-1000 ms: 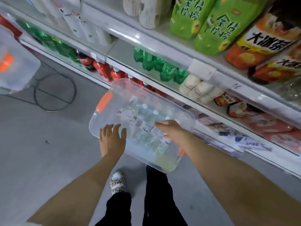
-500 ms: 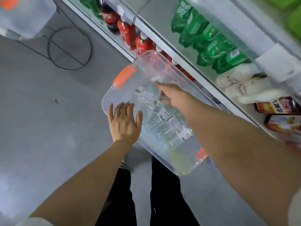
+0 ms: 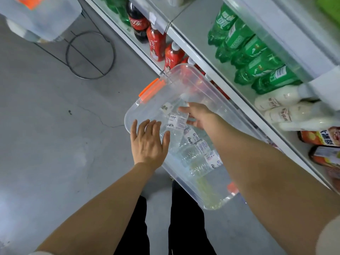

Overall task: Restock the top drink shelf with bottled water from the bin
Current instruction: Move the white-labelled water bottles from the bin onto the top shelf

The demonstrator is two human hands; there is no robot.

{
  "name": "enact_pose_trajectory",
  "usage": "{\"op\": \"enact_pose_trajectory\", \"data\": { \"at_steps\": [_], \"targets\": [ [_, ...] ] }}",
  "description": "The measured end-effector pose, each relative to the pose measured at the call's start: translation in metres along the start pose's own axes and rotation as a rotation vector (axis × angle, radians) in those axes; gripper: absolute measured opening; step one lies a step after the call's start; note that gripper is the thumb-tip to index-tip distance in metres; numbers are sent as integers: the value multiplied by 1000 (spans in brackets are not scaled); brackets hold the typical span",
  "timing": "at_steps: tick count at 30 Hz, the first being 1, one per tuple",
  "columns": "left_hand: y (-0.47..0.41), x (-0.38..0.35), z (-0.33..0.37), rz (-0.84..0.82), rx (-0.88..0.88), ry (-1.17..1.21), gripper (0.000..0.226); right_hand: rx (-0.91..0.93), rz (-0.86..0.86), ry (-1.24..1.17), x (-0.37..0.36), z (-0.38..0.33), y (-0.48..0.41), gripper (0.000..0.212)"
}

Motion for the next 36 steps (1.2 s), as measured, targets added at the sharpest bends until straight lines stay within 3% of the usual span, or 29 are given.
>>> {"op": "enact_pose_trajectory", "data": {
  "at_steps": [4,8,12,14,16,20,25,29,36],
  "targets": [
    [0,1,0,6,4,11,54,-28,-62,-57,4,9,6,66],
    [0,2,0,8,10,11,57,45,30,170,-12,-2,-2,50],
    [1,0,-1,16,1,10,56,40,201,499,-25,-10,-5,109],
    [1,0,-1,18,0,12,59,66,267,691,-29,-14,-6,114],
    [0,-1,-1,10,-3,13,61,90,265,726,-29,-16,-6,108],
    [1,-3,-1,-17,-15,-1,57,146,232,441,-7,-2,14,89],
    [2,3,-1,-162,-9,24,72,169,241,180,28,33,64,75],
    [6,27,11,-279,-47,264,69,251,279,-59,47,42,121,70],
    [24,127,71,-340,-323,562,54,483,475,-289,77,20,259,45]
  ]
}}
Point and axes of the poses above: each hand's wrist, its own y-axis away from the middle knuckle, its own x-axis out of the back of the hand, z = x × y, the point moved 6 cm from there along -y, towards the middle knuckle, and after that the axes turned 1 degree about -y, right-handed, at the moved point
